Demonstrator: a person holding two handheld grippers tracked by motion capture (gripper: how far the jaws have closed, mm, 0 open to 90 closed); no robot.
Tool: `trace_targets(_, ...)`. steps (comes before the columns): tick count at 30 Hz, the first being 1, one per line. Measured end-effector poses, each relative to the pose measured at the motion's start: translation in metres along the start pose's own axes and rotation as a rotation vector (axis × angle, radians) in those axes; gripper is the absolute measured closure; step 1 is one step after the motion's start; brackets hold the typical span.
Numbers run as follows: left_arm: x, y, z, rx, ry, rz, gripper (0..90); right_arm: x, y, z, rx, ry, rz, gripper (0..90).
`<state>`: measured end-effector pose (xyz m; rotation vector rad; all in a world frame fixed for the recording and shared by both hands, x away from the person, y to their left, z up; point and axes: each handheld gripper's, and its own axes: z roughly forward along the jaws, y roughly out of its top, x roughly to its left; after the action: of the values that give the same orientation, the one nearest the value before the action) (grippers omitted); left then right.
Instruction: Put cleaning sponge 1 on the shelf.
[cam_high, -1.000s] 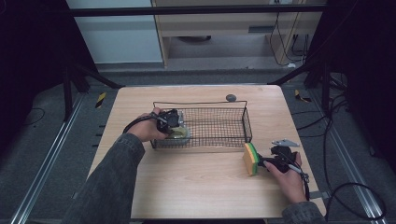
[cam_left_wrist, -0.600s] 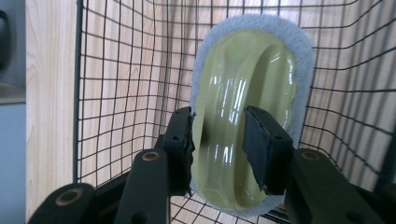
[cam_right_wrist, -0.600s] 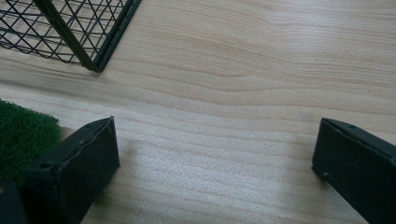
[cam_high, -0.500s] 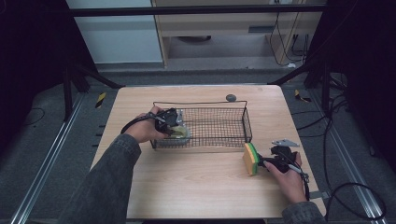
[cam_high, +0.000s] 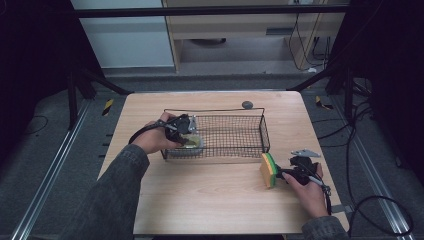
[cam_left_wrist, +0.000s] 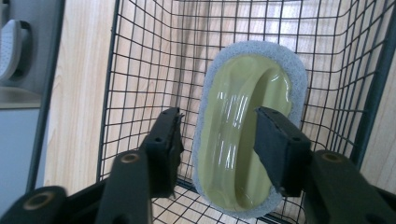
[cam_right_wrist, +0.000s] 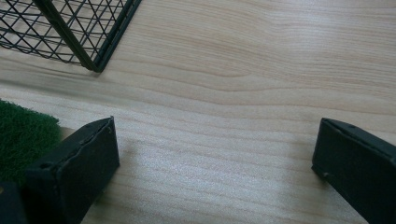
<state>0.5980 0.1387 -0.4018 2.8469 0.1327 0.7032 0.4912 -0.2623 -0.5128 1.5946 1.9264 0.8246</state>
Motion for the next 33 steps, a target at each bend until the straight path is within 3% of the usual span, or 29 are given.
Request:
trace_targets(9,-0.002,-0.001,-0.008,-0.039,0.047,-0.054,34.0,0.000,0.000,0.000,0.000,0.000,0.000,0.8)
trace_targets(15,-0.001,-0.003,-0.019,-0.087,0.078,-0.131,23.0,0.000,0.000,0.000,0.000,0.000,0.000,0.7)
trace_targets(25,-0.008,-0.013,-0.053,-0.241,0.093,-0.346,12.5,0.000,0.000,0.000,0.000,0.000,0.000,0.7)
trace_targets(28,-0.013,-0.021,-0.060,-0.272,0.111,-0.384,11.2,0.000,0.000,0.000,0.000,0.001,0.000,0.8)
trace_targets(33,-0.020,-0.040,-0.064,-0.312,0.129,-0.490,9.6,0.000,0.000,-0.001,0.002,0.007,-0.007,0.8)
